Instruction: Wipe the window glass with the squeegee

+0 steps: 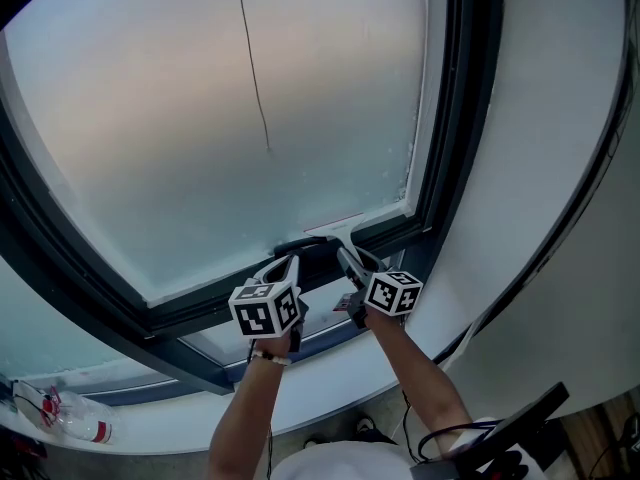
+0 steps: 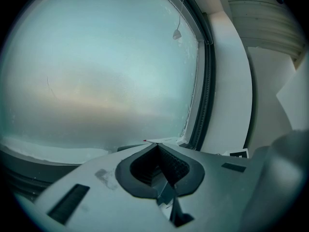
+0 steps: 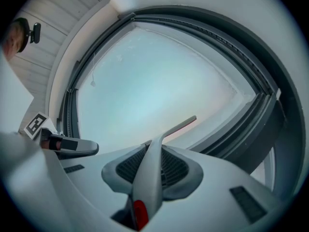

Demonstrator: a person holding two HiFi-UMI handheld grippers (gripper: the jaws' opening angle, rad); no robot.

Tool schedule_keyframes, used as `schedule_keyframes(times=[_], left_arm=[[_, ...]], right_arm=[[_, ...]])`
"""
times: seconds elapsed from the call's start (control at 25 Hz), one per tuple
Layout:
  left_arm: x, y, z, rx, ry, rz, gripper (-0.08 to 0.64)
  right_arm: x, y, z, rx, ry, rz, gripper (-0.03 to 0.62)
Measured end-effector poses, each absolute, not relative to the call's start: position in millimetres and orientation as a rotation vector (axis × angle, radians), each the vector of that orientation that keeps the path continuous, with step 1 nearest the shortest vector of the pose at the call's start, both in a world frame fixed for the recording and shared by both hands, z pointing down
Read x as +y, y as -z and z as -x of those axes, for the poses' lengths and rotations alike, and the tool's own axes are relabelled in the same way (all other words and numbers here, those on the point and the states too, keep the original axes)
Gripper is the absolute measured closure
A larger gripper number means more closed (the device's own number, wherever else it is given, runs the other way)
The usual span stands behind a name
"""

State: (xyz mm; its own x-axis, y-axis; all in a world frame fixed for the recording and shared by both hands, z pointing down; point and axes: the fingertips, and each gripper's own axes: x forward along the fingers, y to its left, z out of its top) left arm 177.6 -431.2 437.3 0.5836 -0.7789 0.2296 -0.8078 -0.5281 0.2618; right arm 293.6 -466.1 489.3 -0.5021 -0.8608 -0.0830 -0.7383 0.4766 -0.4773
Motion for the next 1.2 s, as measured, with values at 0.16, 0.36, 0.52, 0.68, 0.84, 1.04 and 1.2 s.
schedule_keyframes(times=[0.16, 0.36, 0.52, 0.68, 0.84, 1.04, 1.2], left_arm=[[-430.4, -436.3, -181.0, -1.285, -0.117, -2.485, 0.560], [-429.5, -435.8, -189.0, -1.263, -0.119, -2.494, 0.560], [-427.7, -433.7, -200.0, -1.249, -0.122, -2.506, 0.560], [-424.7, -419.5, -210.8, -1.225, -0.124, -2.553, 0.560], [-426.2, -372.1, -236.0, -1.185, -0.104, -2.672, 0.560], [-427.6, -305.7, -261.4, -1.154, -0.060, -2.805, 0.560], [-433.0, -255.5, -279.5, -1.182, -0.032, -2.878, 0.560]], right_arm=[[-460.4, -475.2, -303.1, 2.414, 0.453, 1.403, 0.511], [-455.0, -457.3, -308.8, 2.423, 0.384, 1.391, 0.513], [-452.5, -442.5, -319.4, 2.396, 0.365, 1.368, 0.514], [-452.6, -405.8, -329.9, 2.364, 0.296, 1.336, 0.514], [-453.2, -329.1, -339.4, 2.352, 0.151, 1.252, 0.514], [-447.9, -225.4, -349.1, 2.330, -0.012, 1.137, 0.514], [-443.6, -152.0, -355.6, 2.316, -0.150, 1.085, 0.513]])
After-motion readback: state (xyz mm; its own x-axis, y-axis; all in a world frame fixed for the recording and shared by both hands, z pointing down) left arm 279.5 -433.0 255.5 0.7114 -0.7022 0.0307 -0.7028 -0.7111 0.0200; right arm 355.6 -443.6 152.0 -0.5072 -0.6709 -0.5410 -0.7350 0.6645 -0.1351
